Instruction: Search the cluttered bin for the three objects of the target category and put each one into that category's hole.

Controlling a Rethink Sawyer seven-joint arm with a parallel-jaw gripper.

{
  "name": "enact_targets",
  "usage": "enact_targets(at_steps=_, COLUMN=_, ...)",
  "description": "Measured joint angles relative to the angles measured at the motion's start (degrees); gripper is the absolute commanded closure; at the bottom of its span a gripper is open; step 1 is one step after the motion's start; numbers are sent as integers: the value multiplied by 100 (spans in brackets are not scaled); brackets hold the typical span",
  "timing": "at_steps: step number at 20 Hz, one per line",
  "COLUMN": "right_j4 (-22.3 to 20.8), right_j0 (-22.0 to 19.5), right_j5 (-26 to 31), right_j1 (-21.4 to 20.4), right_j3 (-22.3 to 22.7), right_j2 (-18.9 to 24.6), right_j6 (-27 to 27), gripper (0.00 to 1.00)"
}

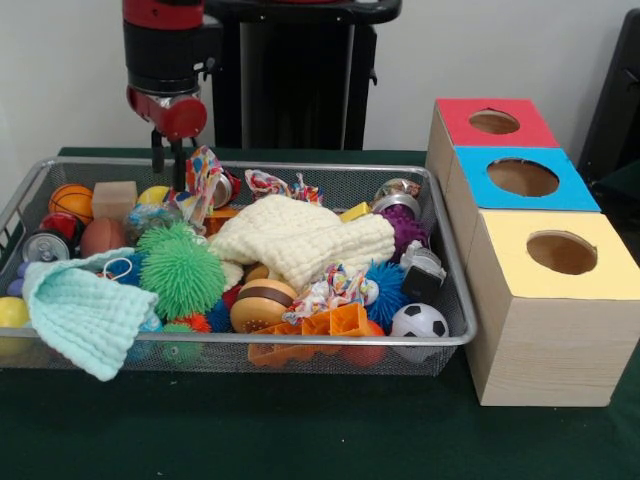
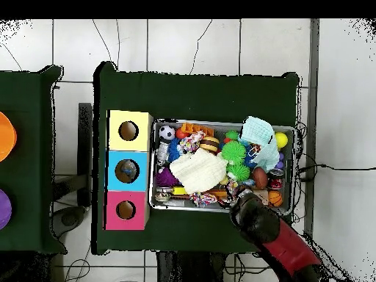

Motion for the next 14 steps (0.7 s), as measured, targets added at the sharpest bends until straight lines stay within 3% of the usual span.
enact_targets(at_steps=14, right_j4=91, right_j0=-470, right_j5=-624, right_j1=398, right_j3=-2, right_j2=30, right_j6=0, gripper=0)
